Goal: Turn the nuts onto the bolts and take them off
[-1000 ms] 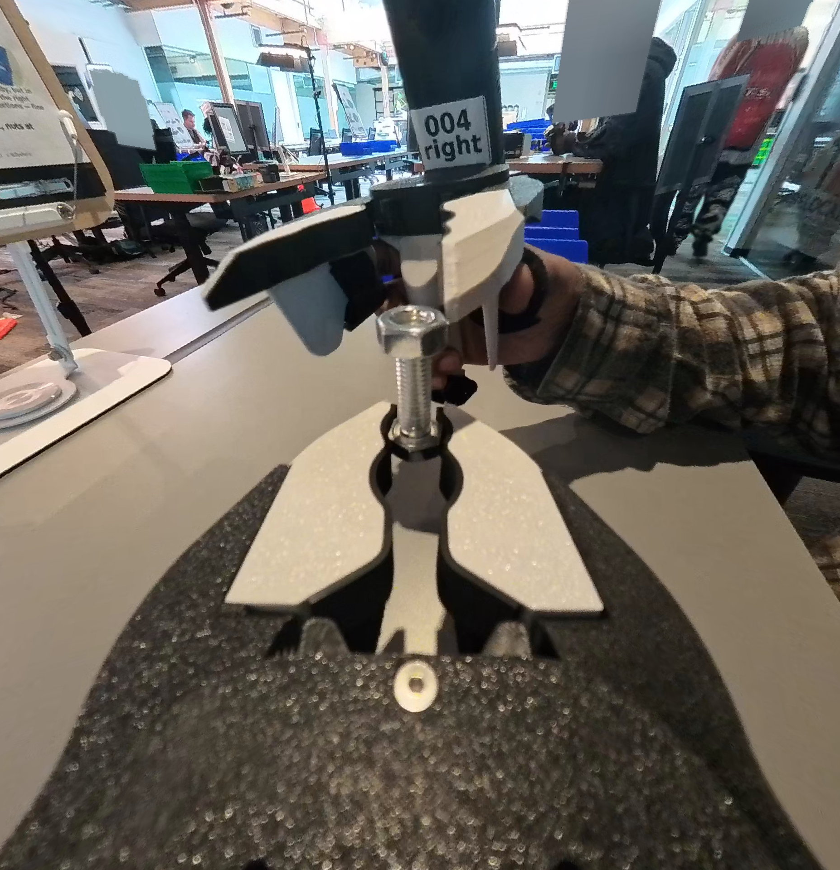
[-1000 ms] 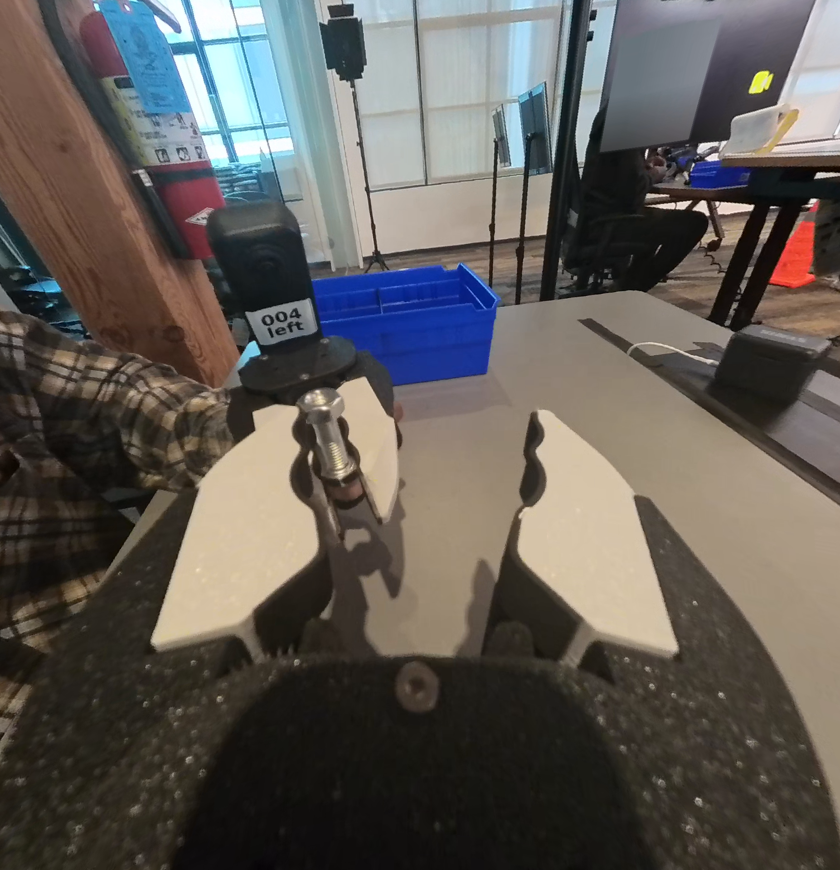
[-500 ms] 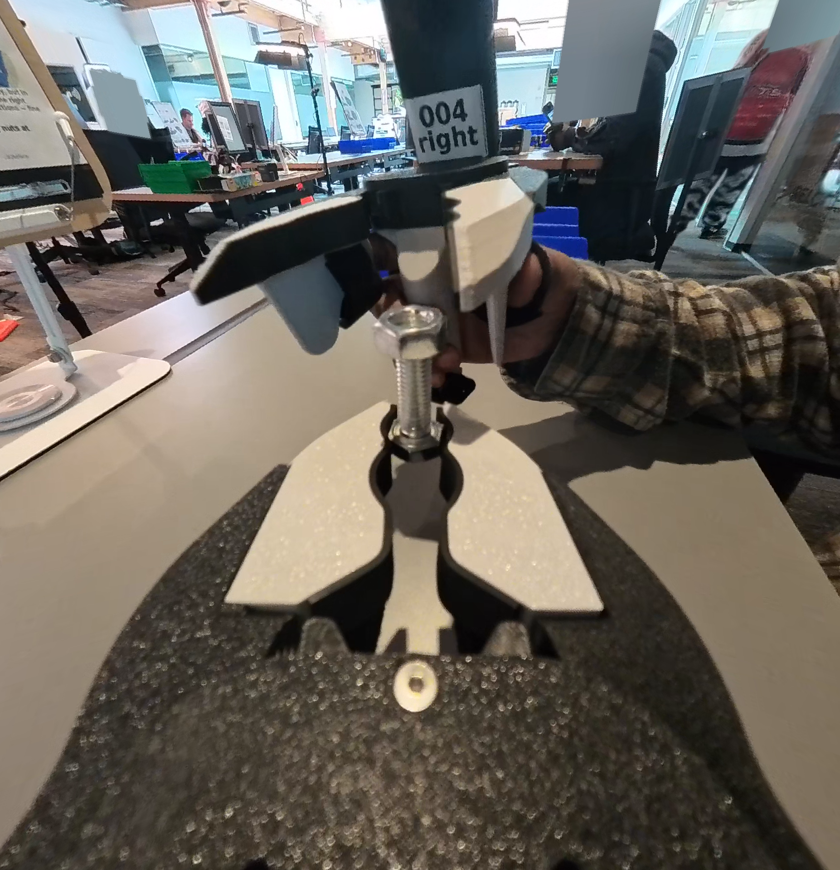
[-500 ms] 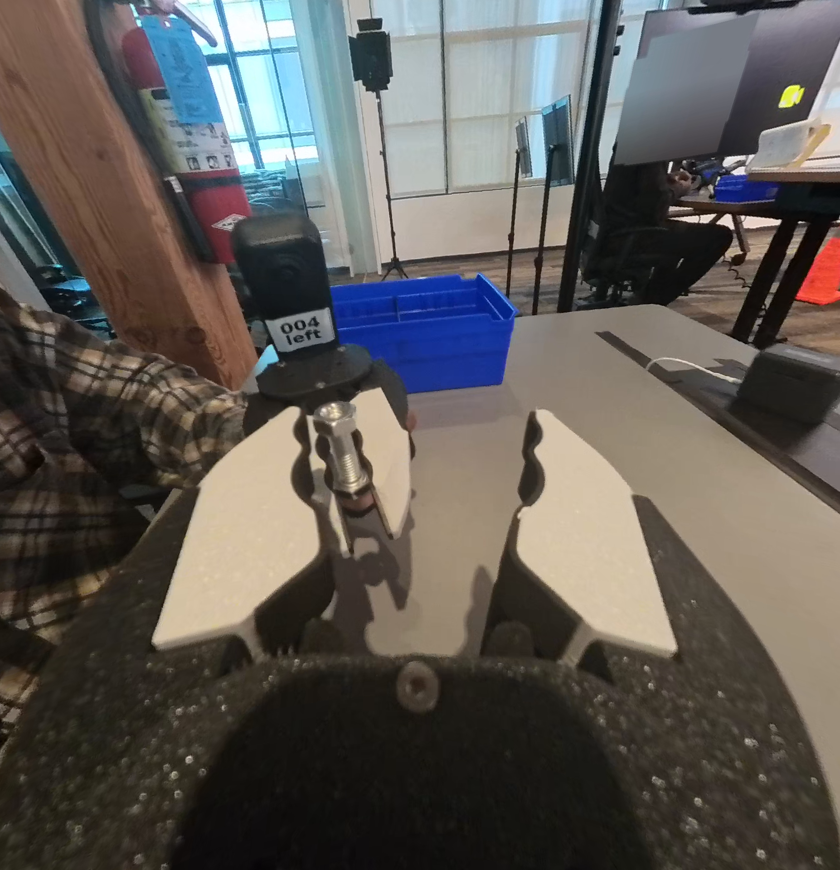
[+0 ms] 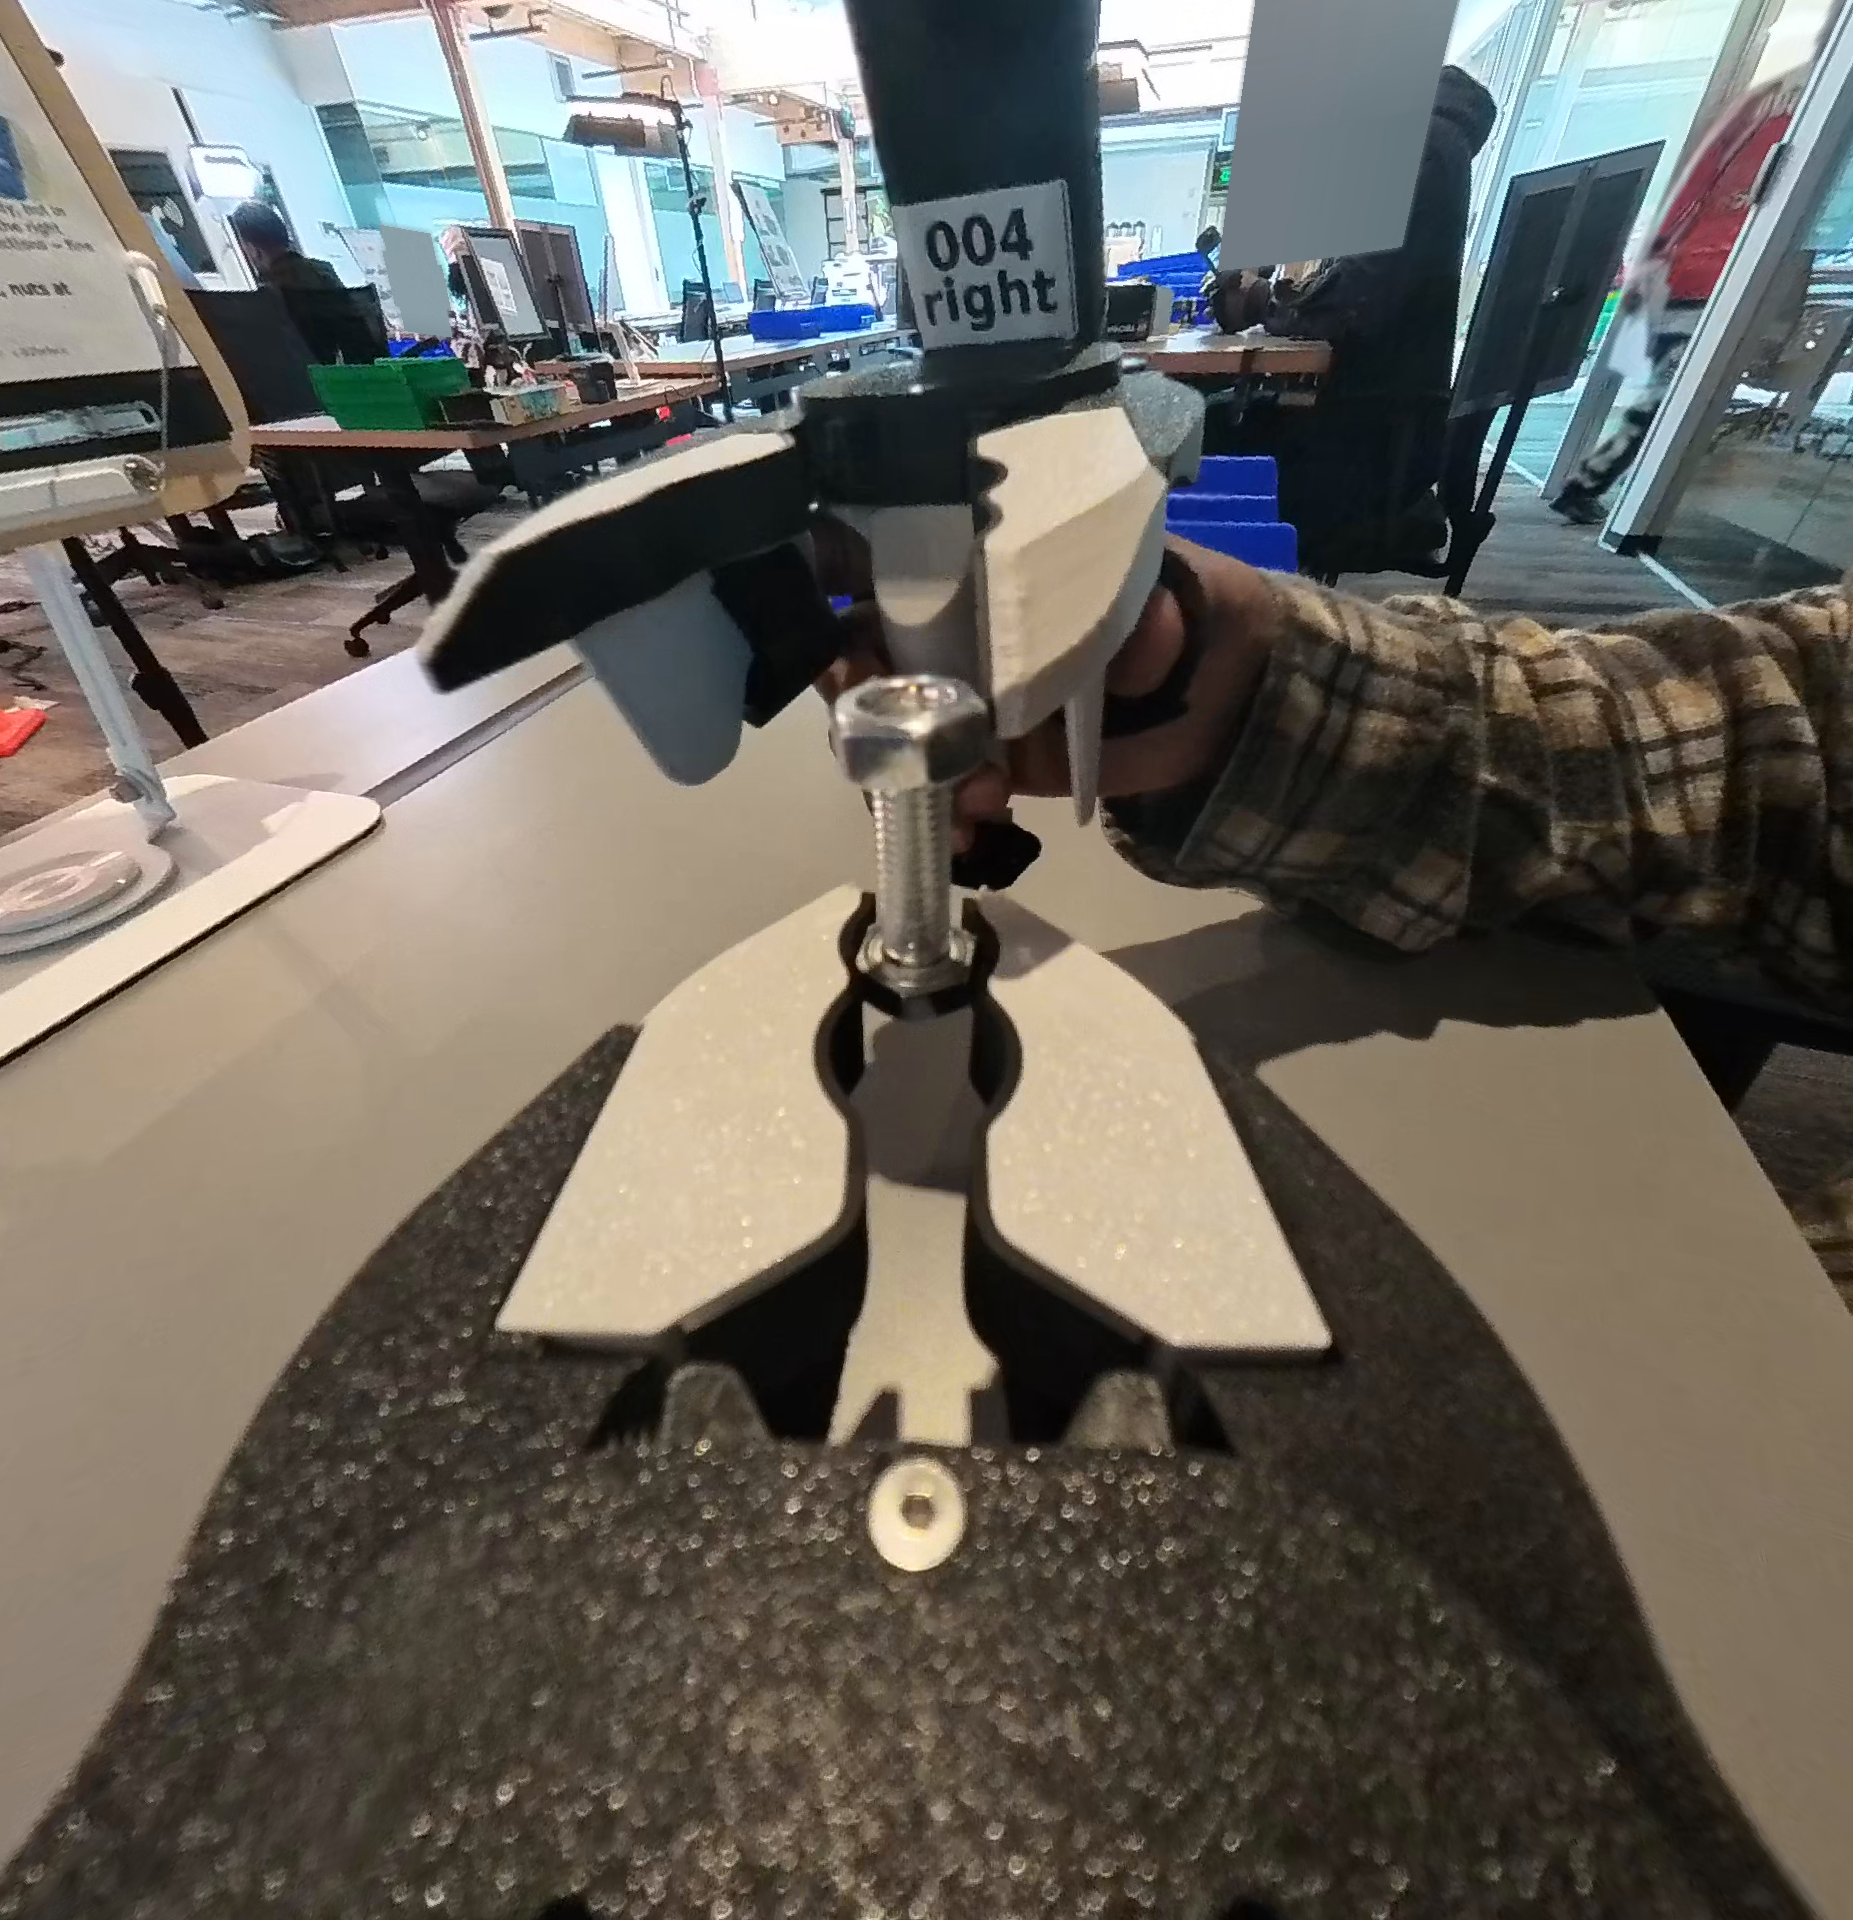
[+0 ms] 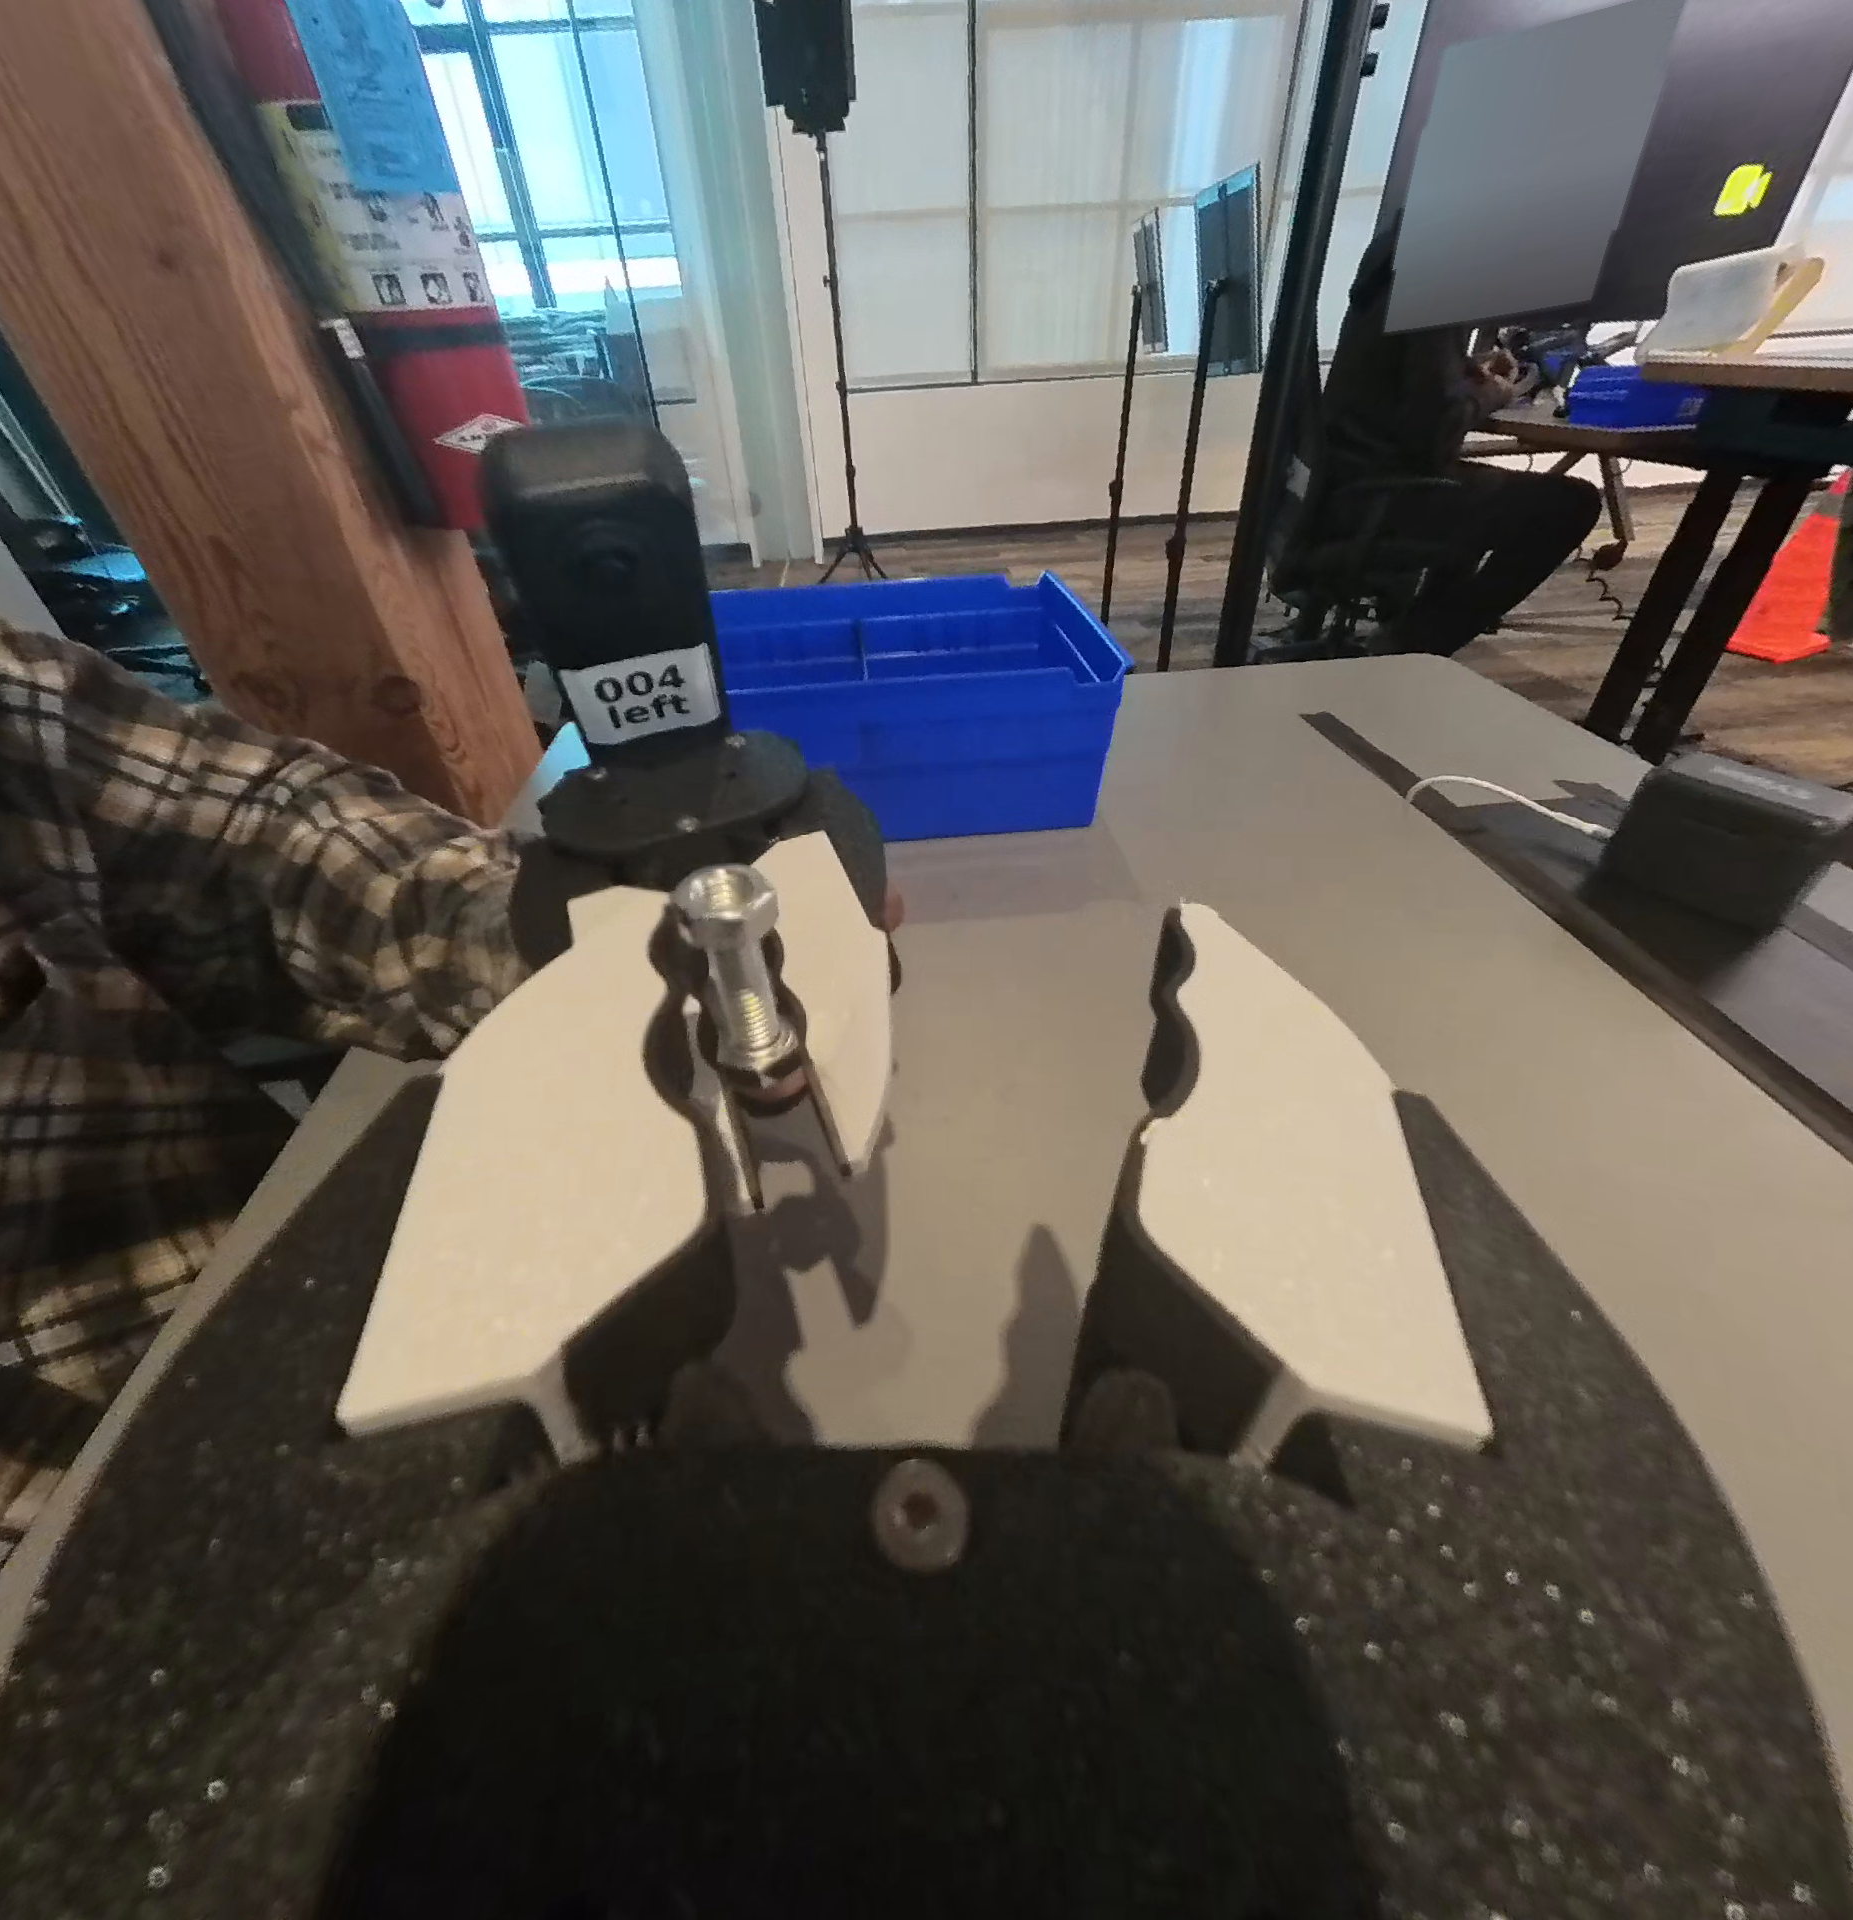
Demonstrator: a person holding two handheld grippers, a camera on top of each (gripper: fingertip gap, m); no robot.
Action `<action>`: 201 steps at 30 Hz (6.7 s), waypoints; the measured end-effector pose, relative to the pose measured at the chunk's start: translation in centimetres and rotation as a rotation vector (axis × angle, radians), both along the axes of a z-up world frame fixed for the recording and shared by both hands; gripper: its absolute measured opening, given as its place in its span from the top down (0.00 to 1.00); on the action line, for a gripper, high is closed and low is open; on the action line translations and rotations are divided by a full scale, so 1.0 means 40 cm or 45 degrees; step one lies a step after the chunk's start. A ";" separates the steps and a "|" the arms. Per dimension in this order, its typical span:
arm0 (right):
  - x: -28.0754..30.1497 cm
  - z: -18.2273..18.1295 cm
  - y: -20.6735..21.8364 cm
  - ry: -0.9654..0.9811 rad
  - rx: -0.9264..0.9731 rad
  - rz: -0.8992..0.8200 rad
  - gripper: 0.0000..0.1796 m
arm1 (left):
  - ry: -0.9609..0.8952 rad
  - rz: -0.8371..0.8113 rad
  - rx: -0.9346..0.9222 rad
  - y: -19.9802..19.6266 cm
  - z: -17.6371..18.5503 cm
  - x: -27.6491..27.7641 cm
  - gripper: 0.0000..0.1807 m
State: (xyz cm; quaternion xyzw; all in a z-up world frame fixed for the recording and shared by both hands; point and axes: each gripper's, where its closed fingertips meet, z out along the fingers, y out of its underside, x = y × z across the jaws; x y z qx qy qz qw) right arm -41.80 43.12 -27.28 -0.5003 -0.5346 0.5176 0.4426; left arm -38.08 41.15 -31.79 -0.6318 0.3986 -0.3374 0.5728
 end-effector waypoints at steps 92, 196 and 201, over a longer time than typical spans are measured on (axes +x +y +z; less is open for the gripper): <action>-0.013 -0.043 -0.056 -0.047 0.014 0.019 0.75 | 0.193 0.126 -0.068 0.036 -0.064 -0.009 0.92; 0.003 -0.051 -0.086 0.200 -0.101 0.098 0.90 | 0.291 0.106 -0.013 0.021 -0.079 0.009 0.92; 0.002 -0.048 -0.085 0.206 -0.103 0.093 0.88 | 0.290 0.101 -0.012 0.020 -0.080 0.012 0.92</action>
